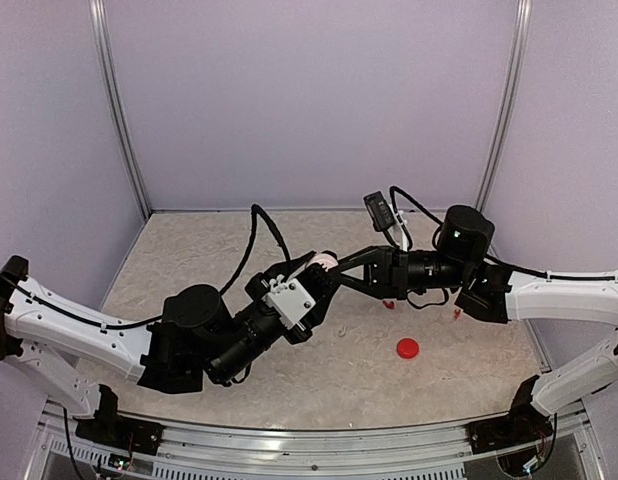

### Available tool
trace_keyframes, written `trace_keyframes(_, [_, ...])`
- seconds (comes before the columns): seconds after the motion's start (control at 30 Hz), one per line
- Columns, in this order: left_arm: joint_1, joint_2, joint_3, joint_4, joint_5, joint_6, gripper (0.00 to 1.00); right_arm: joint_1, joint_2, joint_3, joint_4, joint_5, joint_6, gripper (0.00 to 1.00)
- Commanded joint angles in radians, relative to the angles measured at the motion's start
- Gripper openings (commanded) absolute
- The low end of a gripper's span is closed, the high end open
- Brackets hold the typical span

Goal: Insert the wireless bluetooth earbuds into the charging case
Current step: Pass from the left arm to the right, then pass from the right arm to the left

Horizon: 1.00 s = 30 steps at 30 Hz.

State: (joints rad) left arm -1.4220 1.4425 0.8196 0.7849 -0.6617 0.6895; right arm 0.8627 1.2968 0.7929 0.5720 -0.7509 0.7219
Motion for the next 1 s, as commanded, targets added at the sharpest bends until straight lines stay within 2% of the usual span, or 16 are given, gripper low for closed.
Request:
trace_keyframes(0.0, [-0.005, 0.010, 0.004, 0.067, 0.004, 0.018, 0.32, 0.006, 0.010, -0.009, 0.054, -0.023, 0.014, 0.24])
trace_keyframes(0.17, [-0.006, 0.000, -0.011, 0.064, 0.037, 0.015, 0.35, 0.007, 0.013, 0.002, 0.057, -0.036, 0.009, 0.22])
trace_keyframes(0.27, [-0.007, -0.005, -0.013, 0.051, 0.041, 0.015, 0.39, 0.007, 0.017, 0.006, 0.050, -0.045, 0.006, 0.17])
trace_keyframes(0.33, [-0.009, -0.010, -0.015, 0.035, 0.048, 0.017, 0.48, 0.007, 0.011, 0.015, 0.023, -0.045, -0.013, 0.14])
trace_keyframes(0.43, [-0.010, -0.033, -0.031, -0.024, 0.087, 0.001, 0.72, 0.004, -0.002, 0.042, -0.066, -0.047, -0.069, 0.11])
trace_keyframes(0.57, [-0.009, -0.133, -0.081, -0.132, 0.176, -0.036, 0.89, -0.011, -0.021, 0.081, -0.209, -0.066, -0.147, 0.09])
trace_keyframes(0.73, [0.009, -0.272, -0.084, -0.391, 0.344, -0.056, 0.93, -0.023, -0.011, 0.143, -0.416, -0.137, -0.267, 0.08])
trace_keyframes(0.97, [0.057, -0.341, -0.008, -0.677, 0.546, -0.057, 0.91, -0.016, 0.054, 0.245, -0.661, -0.263, -0.405, 0.08])
